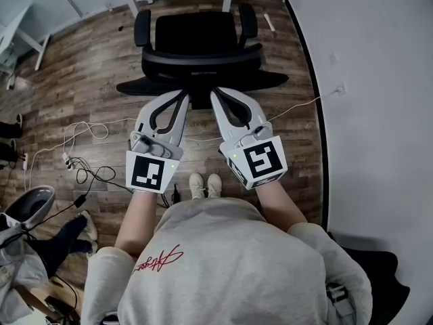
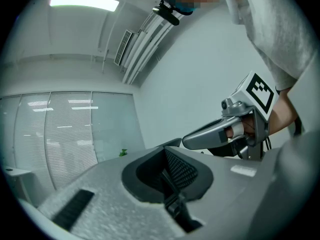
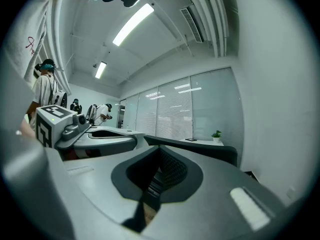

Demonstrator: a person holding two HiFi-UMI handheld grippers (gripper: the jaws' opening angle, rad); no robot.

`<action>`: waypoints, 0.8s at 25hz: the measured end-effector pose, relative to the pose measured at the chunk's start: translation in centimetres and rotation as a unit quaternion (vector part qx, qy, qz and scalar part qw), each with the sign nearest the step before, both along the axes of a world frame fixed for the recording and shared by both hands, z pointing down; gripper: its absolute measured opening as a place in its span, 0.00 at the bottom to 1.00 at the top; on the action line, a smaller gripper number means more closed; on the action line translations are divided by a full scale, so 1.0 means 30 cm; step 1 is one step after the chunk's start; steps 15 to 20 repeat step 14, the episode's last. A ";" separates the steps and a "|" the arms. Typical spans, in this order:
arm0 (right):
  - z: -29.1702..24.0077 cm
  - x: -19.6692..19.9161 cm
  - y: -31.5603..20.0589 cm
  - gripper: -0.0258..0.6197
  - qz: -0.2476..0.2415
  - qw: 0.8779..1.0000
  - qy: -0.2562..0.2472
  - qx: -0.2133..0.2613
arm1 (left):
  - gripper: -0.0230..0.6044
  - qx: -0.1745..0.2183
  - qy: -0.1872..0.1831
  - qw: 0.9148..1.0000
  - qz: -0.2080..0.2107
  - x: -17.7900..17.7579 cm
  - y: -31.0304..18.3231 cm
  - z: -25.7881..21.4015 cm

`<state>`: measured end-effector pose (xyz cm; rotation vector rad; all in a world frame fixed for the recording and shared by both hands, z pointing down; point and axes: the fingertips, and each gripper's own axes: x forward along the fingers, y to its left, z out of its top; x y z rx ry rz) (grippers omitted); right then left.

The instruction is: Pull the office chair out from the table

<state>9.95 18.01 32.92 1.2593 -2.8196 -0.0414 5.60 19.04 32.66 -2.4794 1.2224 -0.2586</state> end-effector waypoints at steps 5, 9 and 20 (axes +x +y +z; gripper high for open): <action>-0.003 0.000 0.003 0.03 0.002 1.000 0.001 0.000 | 0.03 -0.002 0.011 1.000 -0.001 -0.003 0.003 -0.009; -0.006 0.002 0.004 0.03 0.003 1.000 -0.002 -0.002 | 0.03 -0.007 0.069 0.998 -0.008 -0.003 0.000 -0.031; 0.004 0.002 -0.004 0.03 0.007 1.000 -0.002 -0.002 | 0.03 0.002 -0.026 1.000 0.004 -0.005 -0.004 0.009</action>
